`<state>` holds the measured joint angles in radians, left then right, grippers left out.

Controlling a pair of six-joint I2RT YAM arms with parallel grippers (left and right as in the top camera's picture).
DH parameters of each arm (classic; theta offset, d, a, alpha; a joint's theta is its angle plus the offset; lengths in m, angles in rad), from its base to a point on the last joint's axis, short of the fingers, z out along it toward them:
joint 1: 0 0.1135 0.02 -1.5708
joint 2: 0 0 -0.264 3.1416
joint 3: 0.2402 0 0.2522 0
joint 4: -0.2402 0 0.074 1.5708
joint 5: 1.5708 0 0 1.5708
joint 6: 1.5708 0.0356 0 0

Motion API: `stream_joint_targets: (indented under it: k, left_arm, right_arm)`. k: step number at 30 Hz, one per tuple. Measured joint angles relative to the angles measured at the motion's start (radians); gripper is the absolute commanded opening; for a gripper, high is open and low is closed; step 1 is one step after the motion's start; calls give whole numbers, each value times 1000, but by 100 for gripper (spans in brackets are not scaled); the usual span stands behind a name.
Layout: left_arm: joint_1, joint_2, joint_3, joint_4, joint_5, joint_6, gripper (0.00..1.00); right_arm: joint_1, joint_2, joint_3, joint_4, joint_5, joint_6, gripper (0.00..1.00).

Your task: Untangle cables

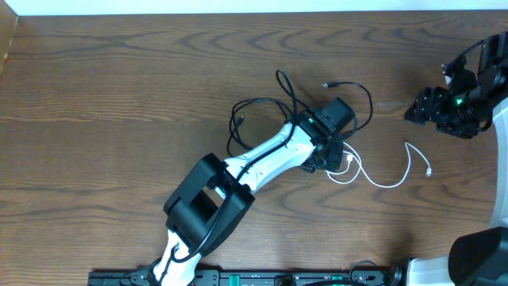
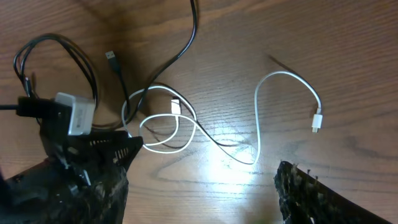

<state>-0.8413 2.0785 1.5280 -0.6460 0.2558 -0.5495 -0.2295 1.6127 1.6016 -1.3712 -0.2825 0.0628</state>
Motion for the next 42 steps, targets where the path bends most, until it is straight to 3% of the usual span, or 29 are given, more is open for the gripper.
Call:
stream_joint_targets:
  k: [22,42]
  left_arm:
    - [-2,14,0,-3,-90,-4,31]
    - [64,14,0,0,6,-5,34]
  right_arm:
    - [0,0,0,0,-2,0,72]
    - [0,0,0,2,-1,0,73]
